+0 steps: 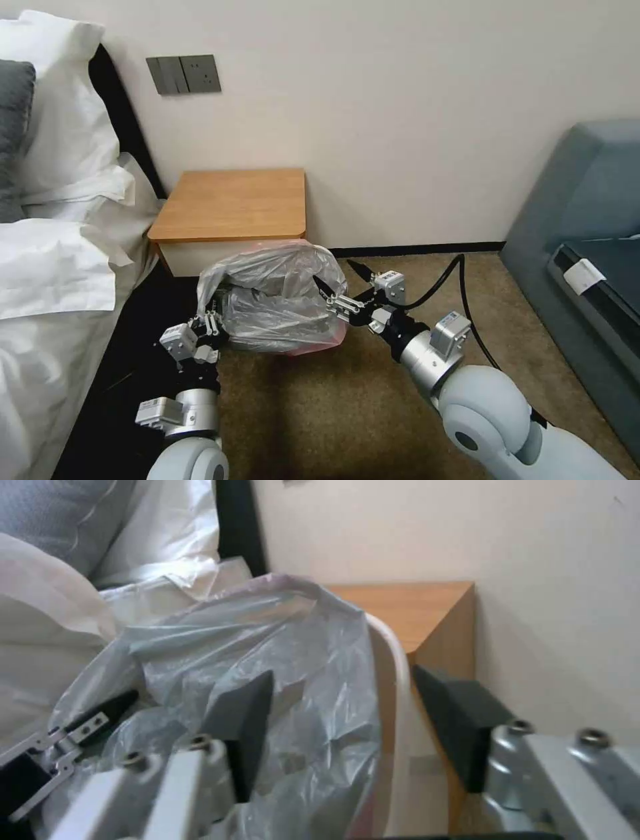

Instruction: Pick up the garbage bag from the table and place it over the trash can.

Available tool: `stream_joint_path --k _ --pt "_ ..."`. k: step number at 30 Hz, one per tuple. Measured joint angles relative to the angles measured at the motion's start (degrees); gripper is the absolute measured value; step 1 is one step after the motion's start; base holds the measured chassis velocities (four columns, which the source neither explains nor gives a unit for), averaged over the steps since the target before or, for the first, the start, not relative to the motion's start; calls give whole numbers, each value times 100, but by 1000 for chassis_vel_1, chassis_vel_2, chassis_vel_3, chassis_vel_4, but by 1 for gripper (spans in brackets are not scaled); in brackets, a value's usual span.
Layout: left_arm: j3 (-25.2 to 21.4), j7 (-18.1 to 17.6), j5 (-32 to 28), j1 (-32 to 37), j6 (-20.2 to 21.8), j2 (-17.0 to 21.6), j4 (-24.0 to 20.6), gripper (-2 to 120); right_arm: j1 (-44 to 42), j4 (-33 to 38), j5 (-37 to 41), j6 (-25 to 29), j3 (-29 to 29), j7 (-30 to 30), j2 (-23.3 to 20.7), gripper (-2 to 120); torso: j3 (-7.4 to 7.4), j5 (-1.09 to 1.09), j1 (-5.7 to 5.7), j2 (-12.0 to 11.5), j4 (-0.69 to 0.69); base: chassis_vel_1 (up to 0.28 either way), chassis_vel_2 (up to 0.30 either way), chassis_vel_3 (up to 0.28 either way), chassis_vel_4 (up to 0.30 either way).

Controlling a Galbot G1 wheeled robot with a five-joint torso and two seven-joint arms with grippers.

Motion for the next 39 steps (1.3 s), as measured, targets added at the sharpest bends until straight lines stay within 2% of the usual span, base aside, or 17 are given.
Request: stream_joint_path --k 1,3,4,5,7,9,10,13,14,16,29,39 --pt "0 0 0 0 0 0 0 8 0 0 0 0 0 0 0 57 0 0 0 0 0 0 0 0 0" --pt "1 1 1 11 -1 3 0 8 -26 -1 -31 0 -10 0 27 46 0 0 0 0 0 0 0 0 0" --pt "1 1 1 11 -1 3 0 8 -26 -1 -31 0 -10 0 27 46 0 0 0 0 0 0 0 0 0" --pt "1 2 1 20 -3 11 0 8 -45 -5 -48 1 -19 0 37 38 0 0 0 0 0 0 0 0 0" --pt "1 2 2 22 -5 15 1 8 -51 -14 -61 5 -22 0 45 34 0 0 0 0 0 0 0 0 0" --pt "0 3 2 20 -7 16 1 8 -53 -36 -81 13 -23 0 66 25 0 0 0 0 0 0 0 0 0" --pt "0 3 2 20 -7 16 1 8 -53 -36 -81 13 -23 0 66 25 0 0 0 0 0 0 0 0 0" --pt "0 5 3 13 -7 15 6 8 -48 -39 -91 22 -23 -3 77 10 0 0 0 0 0 0 0 0 0" --pt "0 5 3 13 -7 15 6 8 -48 -39 -91 22 -23 -3 77 10 0 0 0 0 0 0 0 0 0" --pt "2 7 5 11 -7 12 24 8 -44 -52 -100 32 -22 -5 86 0 0 0 0 0 0 0 0 0 0" --pt "37 99 -30 118 -38 160 38 8 241 -350 -106 119 94 -14 -26 0 0 0 0 0 0 0 0 0 0" --pt "38 120 -280 164 -43 168 -171 8 362 -574 -125 173 149 -11 -98 0 0 0 0 0 0 0 0 0 0"
